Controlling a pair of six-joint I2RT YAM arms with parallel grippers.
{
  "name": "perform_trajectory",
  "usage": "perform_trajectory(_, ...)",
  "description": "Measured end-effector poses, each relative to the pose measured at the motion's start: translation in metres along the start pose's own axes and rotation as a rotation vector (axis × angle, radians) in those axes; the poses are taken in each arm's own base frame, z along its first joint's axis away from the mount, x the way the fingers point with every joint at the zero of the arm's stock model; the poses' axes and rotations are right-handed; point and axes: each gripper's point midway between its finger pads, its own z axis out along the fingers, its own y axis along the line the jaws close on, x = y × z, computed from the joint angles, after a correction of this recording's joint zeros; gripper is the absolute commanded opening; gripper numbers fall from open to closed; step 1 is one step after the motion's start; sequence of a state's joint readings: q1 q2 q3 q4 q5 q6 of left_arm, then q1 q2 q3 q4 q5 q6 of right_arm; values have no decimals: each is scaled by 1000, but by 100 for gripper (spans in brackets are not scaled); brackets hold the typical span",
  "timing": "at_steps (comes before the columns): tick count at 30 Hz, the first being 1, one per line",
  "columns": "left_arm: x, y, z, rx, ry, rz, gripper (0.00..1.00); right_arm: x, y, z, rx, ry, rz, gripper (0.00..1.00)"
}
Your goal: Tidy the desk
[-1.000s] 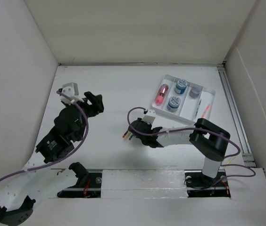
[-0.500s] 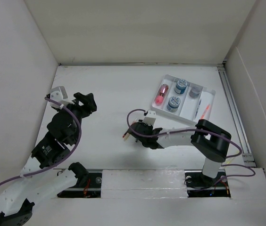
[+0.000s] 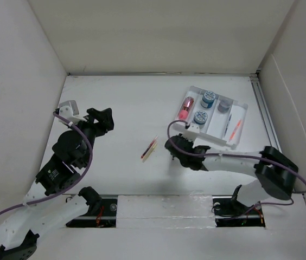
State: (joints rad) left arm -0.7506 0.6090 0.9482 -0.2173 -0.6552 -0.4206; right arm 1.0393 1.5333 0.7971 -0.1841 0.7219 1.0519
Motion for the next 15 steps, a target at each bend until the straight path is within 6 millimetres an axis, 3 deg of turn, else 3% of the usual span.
perform_trajectory(3,0,-3,-2,20,5,-3,66,-69,-25,-6,3,-94,134,3)
perform_trajectory(4,0,-4,-2,29,6,-6,66,-98,-42,-6,12,-142,193,3)
perform_trajectory(7,-2,-7,-5,51,6,-14,66,-157,-100,-5,55,-246,325,3)
perform_trajectory(11,-3,-11,-8,78,8,-22,66,-196,-175,3,131,-291,428,3)
perform_trajectory(15,-4,-13,-9,96,12,-26,66,-204,-224,18,175,-262,475,0)
